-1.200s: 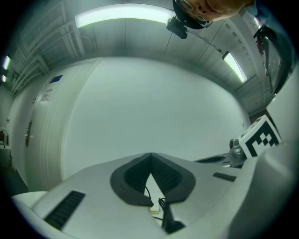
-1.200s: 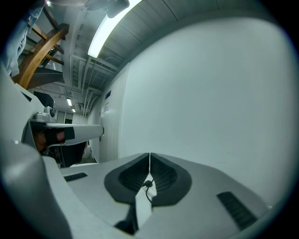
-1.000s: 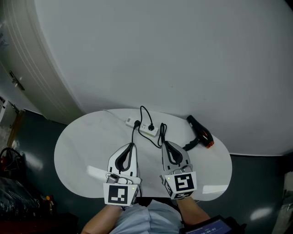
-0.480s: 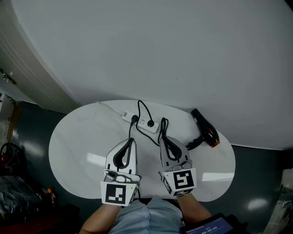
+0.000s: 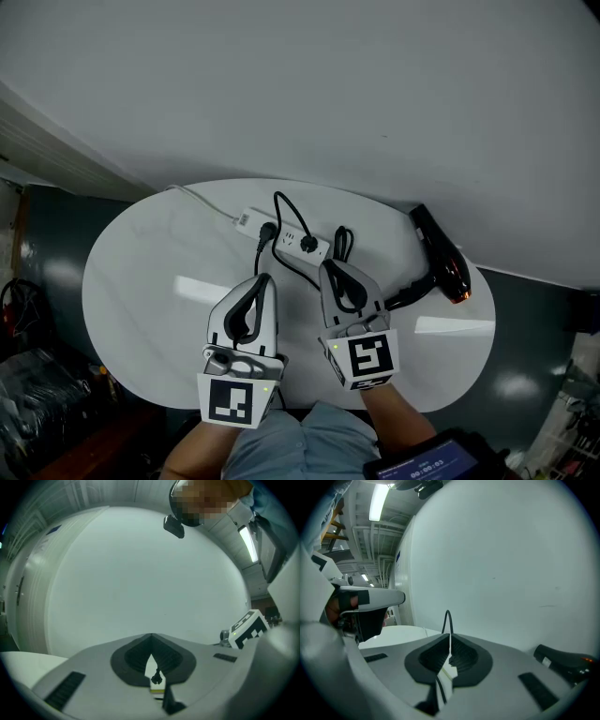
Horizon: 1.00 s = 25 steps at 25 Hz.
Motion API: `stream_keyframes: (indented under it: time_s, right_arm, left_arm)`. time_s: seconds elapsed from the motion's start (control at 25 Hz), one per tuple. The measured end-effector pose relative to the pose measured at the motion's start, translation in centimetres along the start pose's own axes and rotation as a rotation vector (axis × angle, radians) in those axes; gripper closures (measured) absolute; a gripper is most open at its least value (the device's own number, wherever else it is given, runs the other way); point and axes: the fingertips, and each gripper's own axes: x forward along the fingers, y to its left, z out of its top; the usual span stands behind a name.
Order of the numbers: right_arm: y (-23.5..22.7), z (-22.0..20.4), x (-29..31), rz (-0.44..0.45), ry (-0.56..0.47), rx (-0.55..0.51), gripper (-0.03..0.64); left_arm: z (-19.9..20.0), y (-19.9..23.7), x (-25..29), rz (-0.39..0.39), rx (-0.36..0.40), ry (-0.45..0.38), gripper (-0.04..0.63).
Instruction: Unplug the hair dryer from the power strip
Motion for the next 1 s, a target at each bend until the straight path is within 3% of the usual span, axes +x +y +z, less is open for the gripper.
stream_keyframes:
  time_s: [0.48,0.52,0.64,1.0]
  right_arm:
    - [-0.4,-5.0,4.6,0.031,0.116,0.023,0.611]
    - [-0.3,-4.8,4.8,0.035,0.115,0.02,0.611]
    - [0.1,-4.2,5.1,0.053,0.086,0.005,0.522]
    - [-0.1,-4.1,6.7,0.063,0.081,-0.037,0.518]
  left_arm:
    - [-4.2,3.1,3.2,0.045,-0.032,0.085,0.597]
    - [-4.1,3.3,3.2,0.047,-0.031,0.084,0.597]
    - [-3.9,3.6,3.0,0.056,-0.037,0.088,0.597]
    - [-5.3,4.3,4.0,0.066,-0.046,0.126,0.597]
